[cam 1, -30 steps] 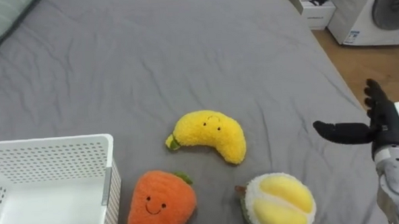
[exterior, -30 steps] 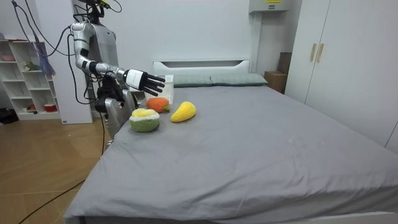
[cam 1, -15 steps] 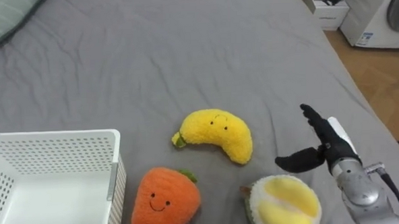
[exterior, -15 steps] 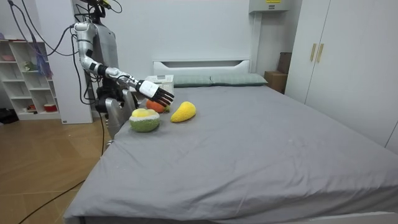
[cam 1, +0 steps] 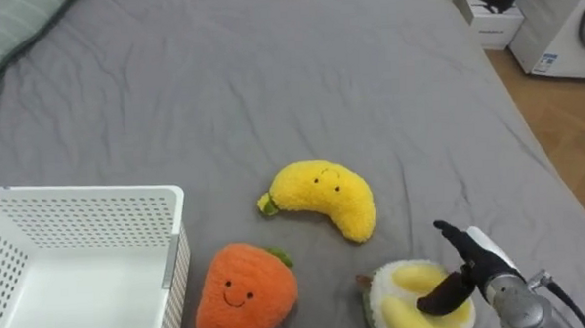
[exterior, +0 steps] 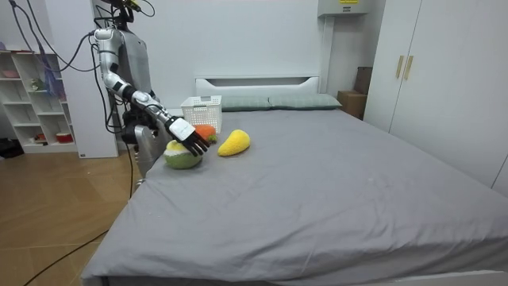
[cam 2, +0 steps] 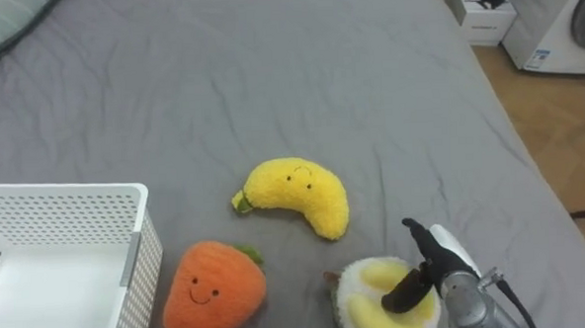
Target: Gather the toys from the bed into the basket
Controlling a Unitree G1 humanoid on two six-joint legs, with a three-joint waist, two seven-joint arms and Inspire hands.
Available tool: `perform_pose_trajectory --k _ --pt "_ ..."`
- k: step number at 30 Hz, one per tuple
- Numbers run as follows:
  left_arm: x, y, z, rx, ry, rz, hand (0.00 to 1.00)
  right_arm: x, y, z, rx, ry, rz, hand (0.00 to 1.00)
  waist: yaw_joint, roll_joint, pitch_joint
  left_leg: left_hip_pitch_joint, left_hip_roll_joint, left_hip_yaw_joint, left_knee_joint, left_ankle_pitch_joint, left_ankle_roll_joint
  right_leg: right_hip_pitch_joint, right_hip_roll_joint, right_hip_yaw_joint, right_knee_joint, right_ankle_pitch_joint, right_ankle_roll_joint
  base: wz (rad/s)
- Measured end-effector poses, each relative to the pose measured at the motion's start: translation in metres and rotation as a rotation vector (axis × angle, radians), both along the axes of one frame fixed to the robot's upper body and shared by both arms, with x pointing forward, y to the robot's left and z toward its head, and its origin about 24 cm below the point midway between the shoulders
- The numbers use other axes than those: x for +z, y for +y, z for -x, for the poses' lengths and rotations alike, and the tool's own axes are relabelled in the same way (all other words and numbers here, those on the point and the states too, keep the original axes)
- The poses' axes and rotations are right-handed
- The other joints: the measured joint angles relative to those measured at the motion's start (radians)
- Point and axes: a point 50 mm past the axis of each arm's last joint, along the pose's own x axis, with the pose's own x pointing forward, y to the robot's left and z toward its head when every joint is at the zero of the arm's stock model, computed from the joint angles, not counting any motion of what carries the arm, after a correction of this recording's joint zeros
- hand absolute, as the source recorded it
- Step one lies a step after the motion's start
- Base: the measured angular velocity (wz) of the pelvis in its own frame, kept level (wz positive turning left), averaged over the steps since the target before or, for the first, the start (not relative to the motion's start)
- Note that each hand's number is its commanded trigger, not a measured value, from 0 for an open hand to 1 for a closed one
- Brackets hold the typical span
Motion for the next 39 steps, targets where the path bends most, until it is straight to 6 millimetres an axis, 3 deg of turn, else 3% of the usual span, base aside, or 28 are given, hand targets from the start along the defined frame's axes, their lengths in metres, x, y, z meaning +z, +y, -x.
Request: perform_pose_trajectory --k 11,12,14,15,32,39 --pt "0.0 -0.001 -0.004 0.0 -0.013 0.019 0.0 -0.013 -0.003 0.012 0.0 0.089 0.002 0.0 0.016 0.0 0.0024 -0.002 -0.001 -0.007 0.0 0.0 0.0 0.005 0.0 -0.013 -0.003 0.0 0.0 0.02" --pt "0.0 -0.001 -0.004 0.0 -0.013 0.019 0.0 -0.016 -0.004 0.014 -0.002 0.111 -0.003 0.2 0.016 0.0 0.0023 -0.002 -0.001 -0.007 0.0 0.0 0.0 0.005 0.0 -0.013 -0.003 0.0 0.0 0.0" --pt "0.0 -0.001 -0.005 -0.001 -0.016 0.019 0.0 -0.02 -0.004 0.018 -0.002 0.137 -0.01 0.93 0.015 0.0 0.0023 -0.002 -0.001 -0.007 0.0 0.0 0.0 0.006 0.0 -0.013 -0.003 0.0 0.0 0.0" --pt "0.0 -0.001 -0.006 -0.002 -0.018 0.018 0.0 -0.022 -0.005 0.02 -0.004 0.151 -0.01 1.0 0.015 0.0 0.0023 -0.002 -0.001 -0.007 0.0 0.0 0.0 0.006 0.0 -0.013 -0.003 0.0 0.0 0.0" --pt "0.001 -0.001 -0.011 -0.011 -0.036 0.021 0.0 -0.033 0.0 0.025 0.01 0.197 -0.01 1.0 0.017 0.0 0.0018 -0.009 -0.003 -0.024 0.0 0.0 0.0 0.018 -0.002 -0.04 -0.03 0.002 -0.003 0.03" --pt "0.001 0.0 -0.011 -0.012 -0.031 0.035 0.0 -0.028 0.002 0.019 0.012 0.168 -0.031 1.0 0.013 -0.001 0.0013 -0.016 -0.003 -0.027 -0.001 0.0 0.0 0.016 -0.002 -0.042 -0.028 0.002 -0.003 0.0"
